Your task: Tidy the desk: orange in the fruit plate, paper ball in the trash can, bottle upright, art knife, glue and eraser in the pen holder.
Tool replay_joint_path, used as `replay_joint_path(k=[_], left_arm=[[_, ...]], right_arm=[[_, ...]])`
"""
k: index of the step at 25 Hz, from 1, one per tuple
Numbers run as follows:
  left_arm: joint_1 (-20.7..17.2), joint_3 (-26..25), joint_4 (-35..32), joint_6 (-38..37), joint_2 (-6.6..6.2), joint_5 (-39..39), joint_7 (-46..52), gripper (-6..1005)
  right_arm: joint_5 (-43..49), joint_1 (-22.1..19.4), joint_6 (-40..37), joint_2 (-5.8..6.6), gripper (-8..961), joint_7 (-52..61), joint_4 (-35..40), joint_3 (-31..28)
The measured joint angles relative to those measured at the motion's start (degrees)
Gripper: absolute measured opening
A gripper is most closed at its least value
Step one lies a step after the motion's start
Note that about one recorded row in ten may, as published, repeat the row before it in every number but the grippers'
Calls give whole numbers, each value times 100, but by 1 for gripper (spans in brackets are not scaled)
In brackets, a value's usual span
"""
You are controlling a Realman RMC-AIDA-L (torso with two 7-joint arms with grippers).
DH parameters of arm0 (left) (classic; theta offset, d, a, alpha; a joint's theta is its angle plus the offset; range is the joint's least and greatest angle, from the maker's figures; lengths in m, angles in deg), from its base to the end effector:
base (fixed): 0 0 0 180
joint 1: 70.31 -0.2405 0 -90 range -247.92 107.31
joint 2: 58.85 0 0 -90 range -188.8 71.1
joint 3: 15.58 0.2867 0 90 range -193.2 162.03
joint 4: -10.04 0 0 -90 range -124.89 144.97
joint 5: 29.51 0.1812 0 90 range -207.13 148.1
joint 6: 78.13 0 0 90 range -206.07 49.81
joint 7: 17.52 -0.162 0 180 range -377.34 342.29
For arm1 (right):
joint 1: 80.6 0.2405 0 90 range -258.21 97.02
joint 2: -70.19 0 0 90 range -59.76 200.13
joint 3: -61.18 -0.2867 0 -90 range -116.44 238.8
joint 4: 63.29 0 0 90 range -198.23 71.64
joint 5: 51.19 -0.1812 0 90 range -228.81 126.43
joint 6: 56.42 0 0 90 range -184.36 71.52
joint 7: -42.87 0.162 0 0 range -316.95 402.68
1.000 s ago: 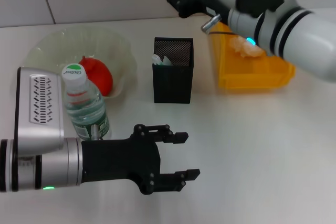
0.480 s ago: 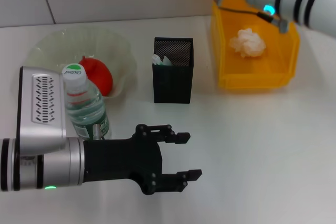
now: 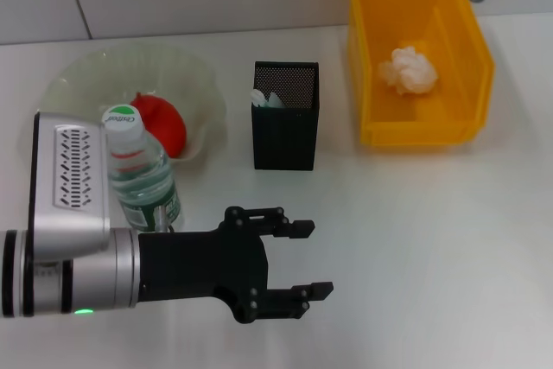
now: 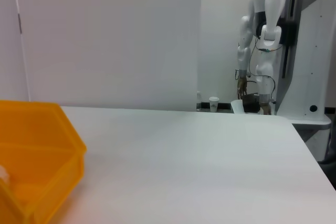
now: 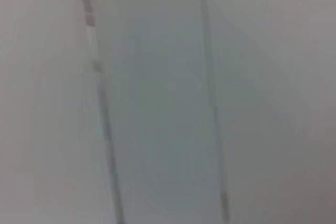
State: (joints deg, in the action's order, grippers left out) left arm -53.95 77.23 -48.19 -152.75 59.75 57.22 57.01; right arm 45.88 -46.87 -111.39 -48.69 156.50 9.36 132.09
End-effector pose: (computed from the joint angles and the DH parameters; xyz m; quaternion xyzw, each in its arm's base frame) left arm -0.2059 0.2557 -0.0948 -0.9742 -0.0278 -0.2205 0.0400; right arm 0.1048 0.4136 0.0196 -0.8935 0.1681 0.3121 0.2756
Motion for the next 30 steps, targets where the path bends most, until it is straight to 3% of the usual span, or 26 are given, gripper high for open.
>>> replay_joint_path(k=[3,10,13,22,27,30], left_arm=[[-5,-12,11,0,5,-20,-47,697],[29,-181,154,9,-2,-23,-98,697],[27,-331,207,1,-15,-5,-109,697],[-71,-628,224,-66,-52,16,-110,697],[-108,-900,206,-273,-80,87,-39,698],[-120,-1007,202,-400,-92,102,-25,698]], right_arm=[[-627,335,-862,34,483,-917,-894,-548],[-805,309,-2334,75,496,-1538,-1261,-1272],[-756,-37,-3051,113,501,-1647,-995,-1411],[-373,-1095,-3451,120,518,-1641,101,-1421],[127,-1373,-3857,94,528,-1559,374,-1432],[571,-1467,-4047,6,534,-1599,454,-1400]])
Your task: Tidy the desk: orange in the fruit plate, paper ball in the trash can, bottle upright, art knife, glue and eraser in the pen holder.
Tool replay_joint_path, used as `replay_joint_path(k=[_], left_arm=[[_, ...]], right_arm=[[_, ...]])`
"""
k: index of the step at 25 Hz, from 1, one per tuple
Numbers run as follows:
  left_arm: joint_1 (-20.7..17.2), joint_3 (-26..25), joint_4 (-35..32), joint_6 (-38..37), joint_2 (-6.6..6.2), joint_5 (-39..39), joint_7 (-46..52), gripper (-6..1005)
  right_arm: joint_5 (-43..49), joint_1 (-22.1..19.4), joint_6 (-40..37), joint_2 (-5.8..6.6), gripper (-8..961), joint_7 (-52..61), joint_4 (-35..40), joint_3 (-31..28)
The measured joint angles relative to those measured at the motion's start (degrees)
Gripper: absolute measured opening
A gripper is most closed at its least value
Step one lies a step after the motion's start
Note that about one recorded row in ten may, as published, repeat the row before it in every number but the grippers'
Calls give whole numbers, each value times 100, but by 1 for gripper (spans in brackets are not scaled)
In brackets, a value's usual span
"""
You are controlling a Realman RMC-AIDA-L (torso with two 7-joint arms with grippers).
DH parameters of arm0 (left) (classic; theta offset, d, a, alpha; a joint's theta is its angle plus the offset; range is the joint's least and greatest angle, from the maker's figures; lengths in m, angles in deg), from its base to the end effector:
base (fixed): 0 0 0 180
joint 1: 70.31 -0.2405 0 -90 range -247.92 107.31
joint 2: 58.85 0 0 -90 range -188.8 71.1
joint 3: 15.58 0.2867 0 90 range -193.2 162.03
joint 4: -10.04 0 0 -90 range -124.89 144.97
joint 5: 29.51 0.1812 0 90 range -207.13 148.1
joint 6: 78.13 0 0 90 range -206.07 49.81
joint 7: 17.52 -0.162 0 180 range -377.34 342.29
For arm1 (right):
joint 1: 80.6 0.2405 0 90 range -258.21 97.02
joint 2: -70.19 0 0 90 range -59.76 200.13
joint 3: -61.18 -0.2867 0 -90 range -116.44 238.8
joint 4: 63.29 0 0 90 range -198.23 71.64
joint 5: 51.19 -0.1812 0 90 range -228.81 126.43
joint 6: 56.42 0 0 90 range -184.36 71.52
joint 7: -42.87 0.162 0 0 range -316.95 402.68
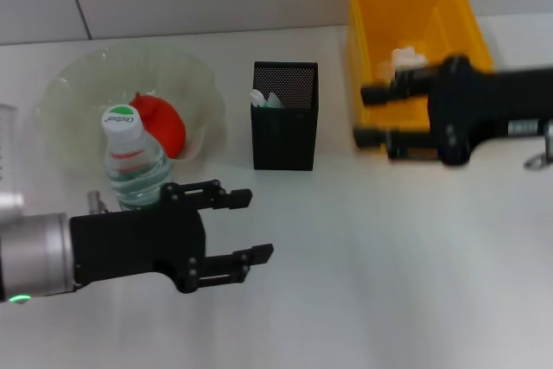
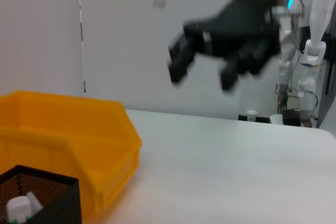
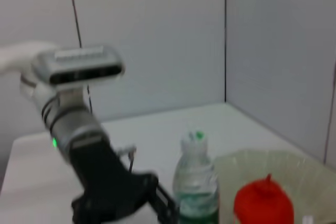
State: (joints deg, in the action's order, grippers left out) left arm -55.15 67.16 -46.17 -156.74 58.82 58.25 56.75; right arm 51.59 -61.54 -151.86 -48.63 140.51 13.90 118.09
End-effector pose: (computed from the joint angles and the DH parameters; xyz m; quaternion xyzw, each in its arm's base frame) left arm -0.2296 0.2686 -0.0645 -0.9663 -0.0661 -0.2331 0.0875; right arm 0.2048 0.2979 0.0259 -0.9630 0.0971 0.2110 0.1367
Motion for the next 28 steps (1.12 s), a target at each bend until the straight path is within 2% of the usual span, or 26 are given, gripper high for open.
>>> replay_joint_path(k=[3,5,10,16,22,28], left_arm=[[-62,-488,-31,-346,-13,162,62,698],[-67,-616,-32,-417,-11,207,73,698],[-66,-981,-83,-702,21,368,144,708],[-66,-999,-264,-751,1,650,376,724],[-61,-1052,-409,-810,36,998,384,805],[-58,-1019,-563,-832,43,1076,386,804]], right_arm=[[187,-63,-59,-33,539,-134,-17,61],[193,-76,-87,-35,543,-209,-68,95],[158,-121,-70,-56,723,-465,-125,118],[156,-117,-68,-57,770,-569,-223,278],[203,-109,-53,-54,770,-627,-423,468],[481,-118,75,-55,770,-626,-552,687]])
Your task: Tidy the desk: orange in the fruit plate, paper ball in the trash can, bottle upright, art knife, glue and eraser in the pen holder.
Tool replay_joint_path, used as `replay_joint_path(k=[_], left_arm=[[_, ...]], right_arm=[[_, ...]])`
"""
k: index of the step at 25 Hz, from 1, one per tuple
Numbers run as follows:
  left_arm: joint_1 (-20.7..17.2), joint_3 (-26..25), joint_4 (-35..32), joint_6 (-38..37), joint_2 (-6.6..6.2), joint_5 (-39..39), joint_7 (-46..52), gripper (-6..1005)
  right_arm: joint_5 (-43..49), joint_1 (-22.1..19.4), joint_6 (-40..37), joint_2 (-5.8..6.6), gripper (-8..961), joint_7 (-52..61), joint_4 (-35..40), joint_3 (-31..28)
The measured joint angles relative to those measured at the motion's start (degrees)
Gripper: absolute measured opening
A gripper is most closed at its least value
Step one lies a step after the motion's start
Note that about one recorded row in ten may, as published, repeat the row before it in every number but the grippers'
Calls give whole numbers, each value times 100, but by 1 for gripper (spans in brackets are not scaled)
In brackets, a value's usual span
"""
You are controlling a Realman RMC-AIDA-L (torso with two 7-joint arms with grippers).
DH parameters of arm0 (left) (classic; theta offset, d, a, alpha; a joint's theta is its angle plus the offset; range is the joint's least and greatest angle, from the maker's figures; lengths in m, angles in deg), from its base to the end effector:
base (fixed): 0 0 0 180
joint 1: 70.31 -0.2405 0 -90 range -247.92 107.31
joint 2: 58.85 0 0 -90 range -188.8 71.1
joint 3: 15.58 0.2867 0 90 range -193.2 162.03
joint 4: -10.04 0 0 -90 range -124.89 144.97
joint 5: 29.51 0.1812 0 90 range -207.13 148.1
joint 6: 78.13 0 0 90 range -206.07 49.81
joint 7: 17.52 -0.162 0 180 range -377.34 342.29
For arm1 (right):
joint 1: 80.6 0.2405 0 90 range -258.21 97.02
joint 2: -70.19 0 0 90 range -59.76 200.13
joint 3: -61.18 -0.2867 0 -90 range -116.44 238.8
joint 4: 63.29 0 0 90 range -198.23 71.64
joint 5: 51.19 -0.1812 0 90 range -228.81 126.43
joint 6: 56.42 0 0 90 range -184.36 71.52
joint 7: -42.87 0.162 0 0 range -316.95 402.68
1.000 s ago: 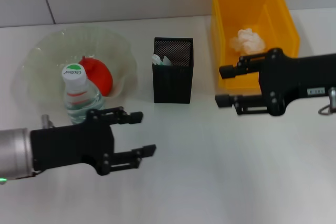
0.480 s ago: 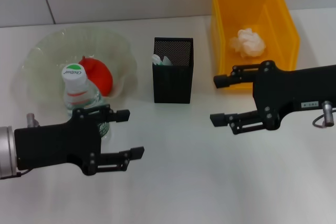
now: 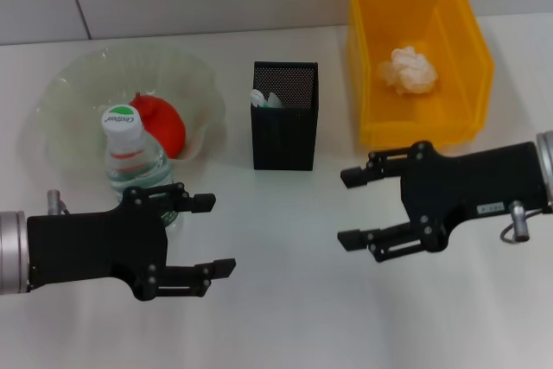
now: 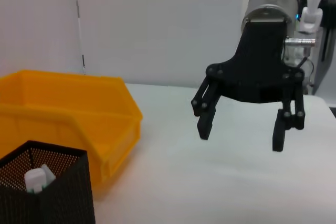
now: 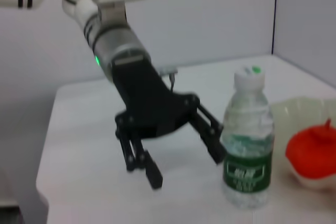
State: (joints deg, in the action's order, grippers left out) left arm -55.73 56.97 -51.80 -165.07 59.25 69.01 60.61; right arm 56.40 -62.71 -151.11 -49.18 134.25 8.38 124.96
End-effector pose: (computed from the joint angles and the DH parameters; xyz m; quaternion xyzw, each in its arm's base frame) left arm -0.2415 0.2662 -0.0400 -0.9756 -0.0581 -0.1940 0.0846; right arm 0.2247 0.2798 -0.0136 -0.9803 0.0859 0.1594 0.0789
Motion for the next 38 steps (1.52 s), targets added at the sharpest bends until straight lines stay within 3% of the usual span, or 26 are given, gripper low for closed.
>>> replay_joint_path(k=[17,38], left_arm=[[223,57,-175,-26,20,400,209,802],[151,12,-205,-23,21,405,210,800]], right_arm=[[149,26,474,1,770,-207,-467,380],[103,40,549,-17,770,-270,-549,550]])
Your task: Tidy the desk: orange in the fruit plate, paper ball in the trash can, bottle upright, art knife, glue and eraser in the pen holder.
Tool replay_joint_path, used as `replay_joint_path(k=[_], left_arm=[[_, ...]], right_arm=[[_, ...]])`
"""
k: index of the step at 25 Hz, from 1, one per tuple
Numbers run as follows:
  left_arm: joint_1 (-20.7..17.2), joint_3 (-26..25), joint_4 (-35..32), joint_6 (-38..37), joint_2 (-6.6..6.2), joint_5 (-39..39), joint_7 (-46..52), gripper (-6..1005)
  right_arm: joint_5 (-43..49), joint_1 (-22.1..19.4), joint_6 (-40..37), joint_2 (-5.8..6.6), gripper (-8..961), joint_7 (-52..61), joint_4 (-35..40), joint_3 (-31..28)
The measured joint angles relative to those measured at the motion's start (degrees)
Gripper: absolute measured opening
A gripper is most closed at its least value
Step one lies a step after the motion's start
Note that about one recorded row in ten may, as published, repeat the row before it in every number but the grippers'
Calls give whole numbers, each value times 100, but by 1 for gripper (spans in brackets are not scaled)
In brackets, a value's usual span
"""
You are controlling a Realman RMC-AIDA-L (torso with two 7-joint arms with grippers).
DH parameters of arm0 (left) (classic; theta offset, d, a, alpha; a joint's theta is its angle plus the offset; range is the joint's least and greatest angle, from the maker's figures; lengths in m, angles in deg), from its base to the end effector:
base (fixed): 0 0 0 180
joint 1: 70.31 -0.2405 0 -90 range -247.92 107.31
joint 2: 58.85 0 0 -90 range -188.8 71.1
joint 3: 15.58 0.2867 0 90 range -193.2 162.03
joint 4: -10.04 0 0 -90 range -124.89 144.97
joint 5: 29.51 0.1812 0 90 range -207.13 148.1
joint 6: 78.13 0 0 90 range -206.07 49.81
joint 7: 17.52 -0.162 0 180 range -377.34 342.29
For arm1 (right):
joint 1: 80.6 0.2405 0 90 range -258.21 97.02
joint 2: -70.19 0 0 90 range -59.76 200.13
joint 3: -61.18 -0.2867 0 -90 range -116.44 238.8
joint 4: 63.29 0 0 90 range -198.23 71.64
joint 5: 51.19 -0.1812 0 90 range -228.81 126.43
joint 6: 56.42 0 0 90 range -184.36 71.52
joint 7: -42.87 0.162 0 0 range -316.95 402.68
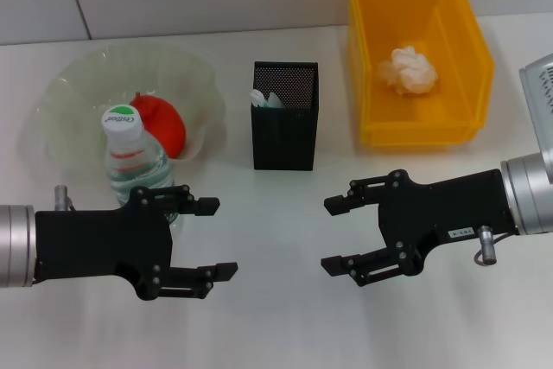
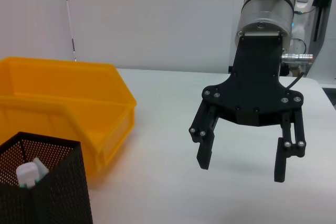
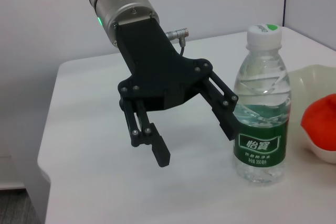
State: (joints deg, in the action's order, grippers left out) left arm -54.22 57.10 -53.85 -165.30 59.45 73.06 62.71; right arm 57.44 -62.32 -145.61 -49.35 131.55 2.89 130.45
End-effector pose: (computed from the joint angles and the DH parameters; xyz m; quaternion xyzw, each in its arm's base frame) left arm -0.2381 0.2710 -0.0422 -0.9827 -0.0457 -0.1633 0.0740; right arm 0.2342 0.2793 -0.0404 -0.9840 0.0919 0.1377 0.0650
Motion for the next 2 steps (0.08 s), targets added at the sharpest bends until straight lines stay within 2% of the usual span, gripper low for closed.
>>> replay_joint_path(k=[2], left_arm=[[0,6,0,7,0,0,0,800]], right_arm=[[0,0,2,0,770,0,0,-2]])
